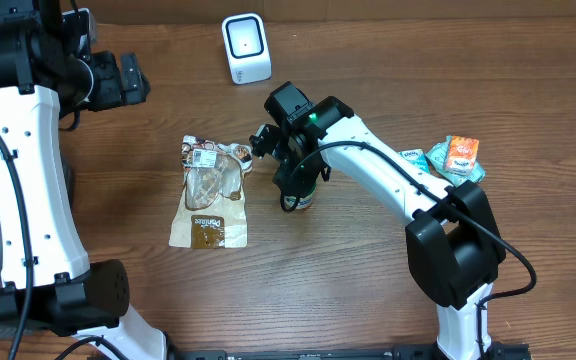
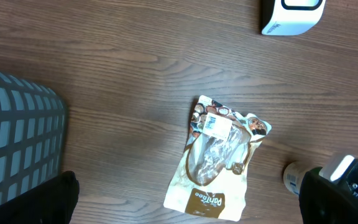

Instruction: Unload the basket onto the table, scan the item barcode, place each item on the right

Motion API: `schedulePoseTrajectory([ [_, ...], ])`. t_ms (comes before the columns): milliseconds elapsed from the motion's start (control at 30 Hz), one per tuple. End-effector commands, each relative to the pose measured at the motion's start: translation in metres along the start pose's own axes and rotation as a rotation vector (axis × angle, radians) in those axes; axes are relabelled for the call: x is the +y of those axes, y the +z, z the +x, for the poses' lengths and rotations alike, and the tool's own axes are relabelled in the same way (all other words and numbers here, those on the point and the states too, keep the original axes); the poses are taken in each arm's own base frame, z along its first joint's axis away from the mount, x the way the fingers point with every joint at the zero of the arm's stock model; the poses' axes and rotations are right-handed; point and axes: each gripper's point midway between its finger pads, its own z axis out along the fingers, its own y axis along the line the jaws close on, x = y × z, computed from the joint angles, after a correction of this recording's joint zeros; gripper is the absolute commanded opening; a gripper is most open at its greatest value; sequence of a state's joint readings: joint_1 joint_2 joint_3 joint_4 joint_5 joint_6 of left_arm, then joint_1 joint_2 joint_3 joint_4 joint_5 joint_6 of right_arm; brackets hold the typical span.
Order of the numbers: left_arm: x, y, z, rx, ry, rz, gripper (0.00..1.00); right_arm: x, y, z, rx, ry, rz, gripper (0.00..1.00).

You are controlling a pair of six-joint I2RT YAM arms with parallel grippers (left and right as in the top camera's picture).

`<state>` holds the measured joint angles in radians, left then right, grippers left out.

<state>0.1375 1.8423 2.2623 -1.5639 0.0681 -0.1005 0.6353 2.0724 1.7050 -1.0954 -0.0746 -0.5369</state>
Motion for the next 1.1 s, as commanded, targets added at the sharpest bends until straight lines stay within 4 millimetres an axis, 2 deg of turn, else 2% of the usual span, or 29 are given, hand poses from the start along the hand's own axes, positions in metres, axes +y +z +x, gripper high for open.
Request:
schedulePoseTrajectory([
  [0,0.0,0.003,0.0,0.007,0.011,0.003,1.0,0.002,-0.007,-0.001,-0.024,-0.043,-0.006,0.63],
  [100,0.0,0.003,0.0,0.007,0.011,0.003,1.0,0.002,-0.009,-0.002,-0.027,-0.029,-0.004,0.68],
  [267,0.0,0.003,0.0,0.007,0.011,0.003,1.0,-0.004,-0.023,-0.012,-0.056,0.159,0.007,0.84],
  [333,0.0,0.003,0.0,0.007,0.011,0.003,0.99,-0.007,-0.03,-0.015,-0.068,0.237,0.01,0.93],
  [367,-0.001,0.003,0.0,0.007,0.011,0.003,1.0,-0.009,-0.033,-0.016,-0.075,0.29,0.011,1.0],
  [633,-0.001,0.003,0.0,0.007,0.011,0.003,0.99,-0.016,-0.035,-0.008,-0.057,0.691,-0.003,1.0],
  [1067,0.0,0.003,0.0,0.007,0.011,0.003,1.0,-0.014,-0.028,-0.002,-0.035,0.687,-0.005,1.0],
])
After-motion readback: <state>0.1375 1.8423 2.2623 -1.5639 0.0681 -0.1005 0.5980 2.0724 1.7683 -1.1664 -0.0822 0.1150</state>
